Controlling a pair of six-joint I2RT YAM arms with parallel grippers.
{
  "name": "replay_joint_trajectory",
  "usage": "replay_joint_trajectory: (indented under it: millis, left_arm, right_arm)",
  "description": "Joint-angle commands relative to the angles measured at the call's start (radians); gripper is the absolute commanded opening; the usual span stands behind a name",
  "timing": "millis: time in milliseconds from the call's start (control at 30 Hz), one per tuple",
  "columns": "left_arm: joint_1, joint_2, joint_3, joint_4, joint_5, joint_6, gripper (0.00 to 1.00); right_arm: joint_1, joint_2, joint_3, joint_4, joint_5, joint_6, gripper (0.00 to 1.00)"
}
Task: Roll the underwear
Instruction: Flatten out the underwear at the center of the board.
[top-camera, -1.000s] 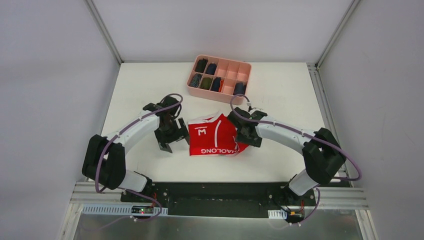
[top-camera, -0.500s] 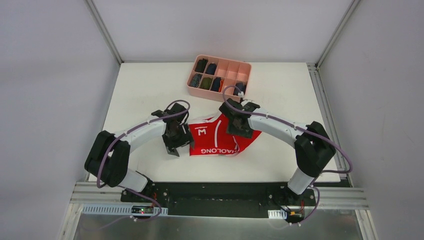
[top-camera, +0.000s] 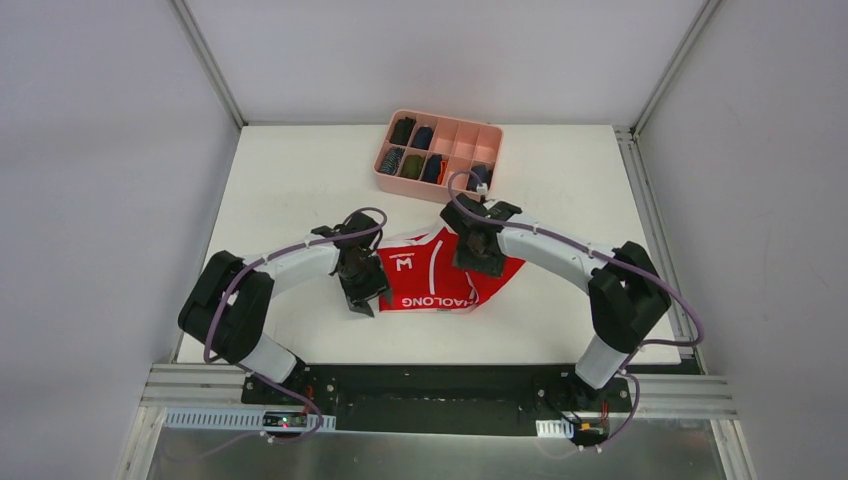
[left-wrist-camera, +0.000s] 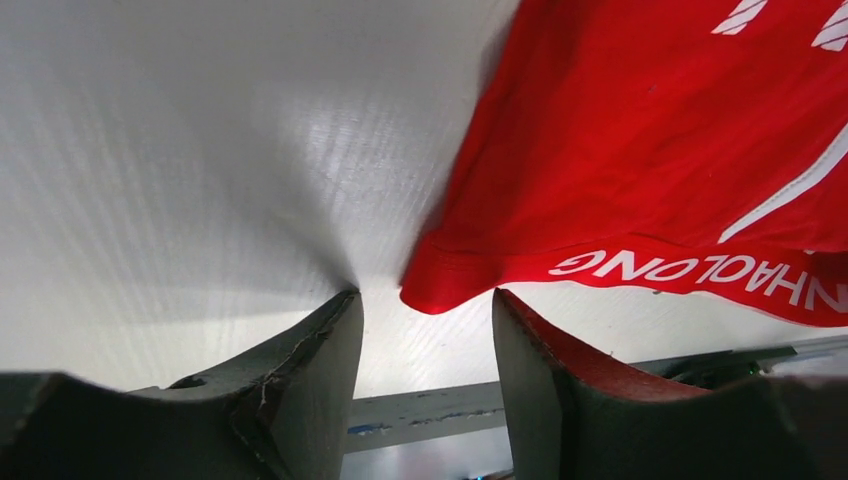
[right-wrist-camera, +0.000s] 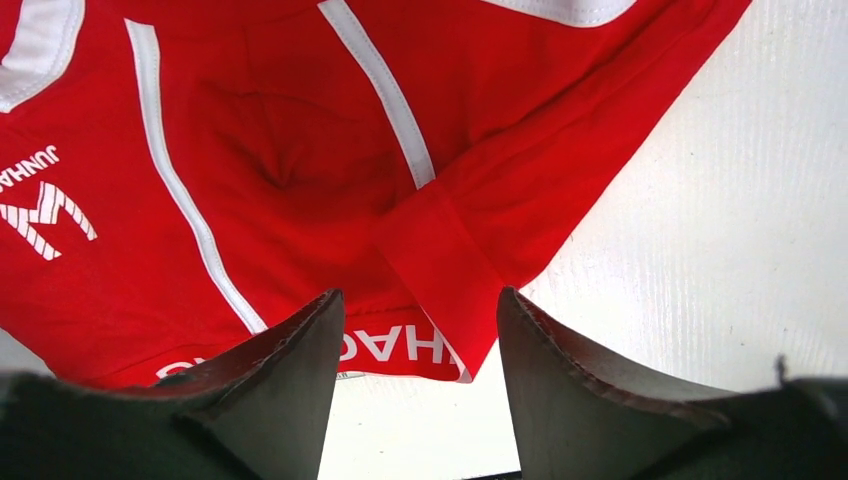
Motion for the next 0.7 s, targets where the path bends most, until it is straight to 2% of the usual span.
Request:
replay_joint_trajectory:
  millis: [0,67,200,233,367,467,633,667]
  left_arm:
    - [-0.026,0.079,-0.012,0.049,0.014,-0.01,0.47]
    - [-0.029,0.089,0.002,0.049,0.017,-0.003,0.38]
    - [-0.029,0.1,0.015,0.049,0.0,0.014,0.05]
    - [-0.029,0.107,0.02,0.049,0.002,0.02,0.0]
    - [-0.029,0.122,0.027,0.048,0.017,0.038,0.0]
    - [-0.028,0.108,0.02,0.044,0.02,0.046,0.0]
    - [-0.029,0.102,0.012,0.036,0.027,0.061,0.0]
    - [-0.028,0.102,0.012,0.032,0.027,0.064,0.0]
  right_arm:
    - [0.016,0.045,0.076,-0.047,0.03,-0.028,0.6]
    - [0.018,0.073,0.093,-0.053,0.04,-0.038,0.59]
    - [0.017,0.124,0.112,-0.052,0.06,-0.044,0.57]
    - [0.016,0.136,0.111,-0.05,0.062,-0.044,0.56]
    - [0.015,0.171,0.101,-0.048,0.068,-0.036,0.5]
    - [0.016,0.169,0.086,-0.045,0.081,-0.015,0.39]
    - [0.013,0.089,0.038,-0.023,0.151,0.03,0.14]
    - [0.013,0.067,0.022,-0.019,0.168,0.04,0.04]
